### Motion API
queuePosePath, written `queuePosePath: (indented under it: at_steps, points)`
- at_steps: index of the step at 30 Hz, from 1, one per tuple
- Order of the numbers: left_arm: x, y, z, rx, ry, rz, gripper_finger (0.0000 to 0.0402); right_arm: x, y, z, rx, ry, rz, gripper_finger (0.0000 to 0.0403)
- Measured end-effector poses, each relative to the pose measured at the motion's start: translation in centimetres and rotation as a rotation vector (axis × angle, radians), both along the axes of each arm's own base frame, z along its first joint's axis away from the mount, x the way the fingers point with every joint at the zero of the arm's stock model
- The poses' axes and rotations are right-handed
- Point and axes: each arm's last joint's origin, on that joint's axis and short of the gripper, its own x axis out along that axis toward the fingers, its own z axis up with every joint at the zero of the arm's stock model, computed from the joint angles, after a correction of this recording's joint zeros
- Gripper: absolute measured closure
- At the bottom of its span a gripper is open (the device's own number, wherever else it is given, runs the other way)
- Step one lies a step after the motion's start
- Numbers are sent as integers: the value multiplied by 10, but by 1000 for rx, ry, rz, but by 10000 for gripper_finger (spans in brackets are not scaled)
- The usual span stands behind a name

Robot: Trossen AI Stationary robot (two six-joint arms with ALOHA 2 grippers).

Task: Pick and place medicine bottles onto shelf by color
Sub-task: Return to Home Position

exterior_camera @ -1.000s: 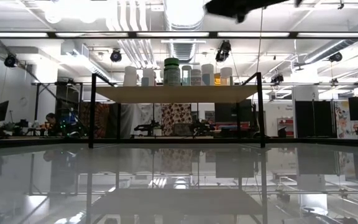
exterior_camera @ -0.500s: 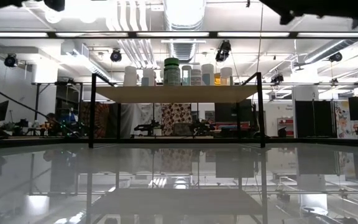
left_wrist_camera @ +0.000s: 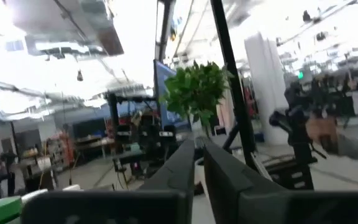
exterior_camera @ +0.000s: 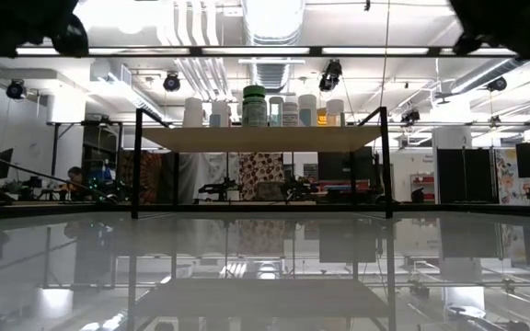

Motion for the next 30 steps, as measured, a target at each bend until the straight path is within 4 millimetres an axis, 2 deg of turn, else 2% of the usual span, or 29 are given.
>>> queuePosePath:
  at_steps: [3, 6, 11, 20, 30]
  points:
    - [0, 0, -16, -8, -55, -2, 397, -4, 2, -9, -18, 11, 15, 347]
    - [2, 0, -22, -7, -8, 1, 400, -4, 4, -14, -40, 64, 41, 347]
    - [3, 1, -23, -13, 1, 21, 398, -7, 8, -17, -120, 82, 105, 347]
    - [4, 0, -24, -12, 12, 21, 398, 3, 5, -37, -39, 302, 123, 339]
    - [4, 0, -24, -12, 12, 21, 398, 8, 4, -45, -12, 392, 127, 343]
